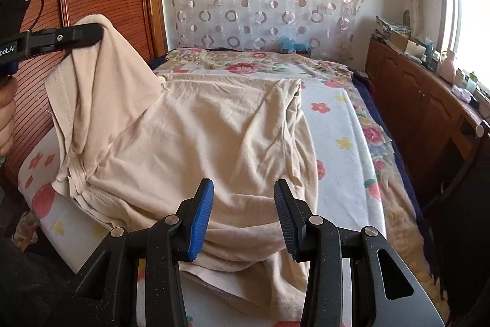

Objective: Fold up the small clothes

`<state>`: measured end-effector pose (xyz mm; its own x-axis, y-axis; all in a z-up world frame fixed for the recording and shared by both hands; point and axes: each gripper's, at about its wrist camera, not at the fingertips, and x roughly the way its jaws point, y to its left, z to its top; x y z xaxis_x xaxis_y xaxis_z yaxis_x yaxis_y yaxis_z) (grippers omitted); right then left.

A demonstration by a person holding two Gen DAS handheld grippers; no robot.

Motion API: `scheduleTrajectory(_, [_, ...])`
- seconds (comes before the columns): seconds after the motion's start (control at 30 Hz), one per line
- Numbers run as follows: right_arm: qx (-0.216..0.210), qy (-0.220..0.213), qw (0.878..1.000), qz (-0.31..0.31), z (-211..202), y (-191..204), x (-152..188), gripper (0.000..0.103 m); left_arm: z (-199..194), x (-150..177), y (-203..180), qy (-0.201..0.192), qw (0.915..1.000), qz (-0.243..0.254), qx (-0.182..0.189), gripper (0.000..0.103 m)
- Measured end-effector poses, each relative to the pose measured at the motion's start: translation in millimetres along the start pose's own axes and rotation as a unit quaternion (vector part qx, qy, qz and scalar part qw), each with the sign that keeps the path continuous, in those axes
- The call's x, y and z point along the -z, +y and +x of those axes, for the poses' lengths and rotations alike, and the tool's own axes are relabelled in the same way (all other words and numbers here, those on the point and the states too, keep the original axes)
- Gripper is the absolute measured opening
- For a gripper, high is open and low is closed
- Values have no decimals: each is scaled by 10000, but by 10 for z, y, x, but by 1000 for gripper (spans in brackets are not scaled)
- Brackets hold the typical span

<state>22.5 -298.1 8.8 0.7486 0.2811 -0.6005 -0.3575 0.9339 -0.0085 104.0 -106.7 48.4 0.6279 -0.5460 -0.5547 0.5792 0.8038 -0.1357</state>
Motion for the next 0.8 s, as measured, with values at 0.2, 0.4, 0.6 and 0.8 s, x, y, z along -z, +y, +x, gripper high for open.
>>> scheduleTrajectory(0.2, [20,-124,9999,81,-94,-41,13,43,99,161,33,158,9997,27,-187,38])
scheduleTrajectory(0.4, [-93,-104,9999,81,16,11,3,43,6,370,244,174,9979,-184,-588,68])
scheduleTrajectory(0.6, [-358,35,9992,-155,225,104,-102,43,-140,665,575,123,9939,-631,-896,78])
scheduleTrajectory(0.8, [-638,527,9956,-441,611,224,-210,46,-224,937,764,192,9888,-851,-1214,78])
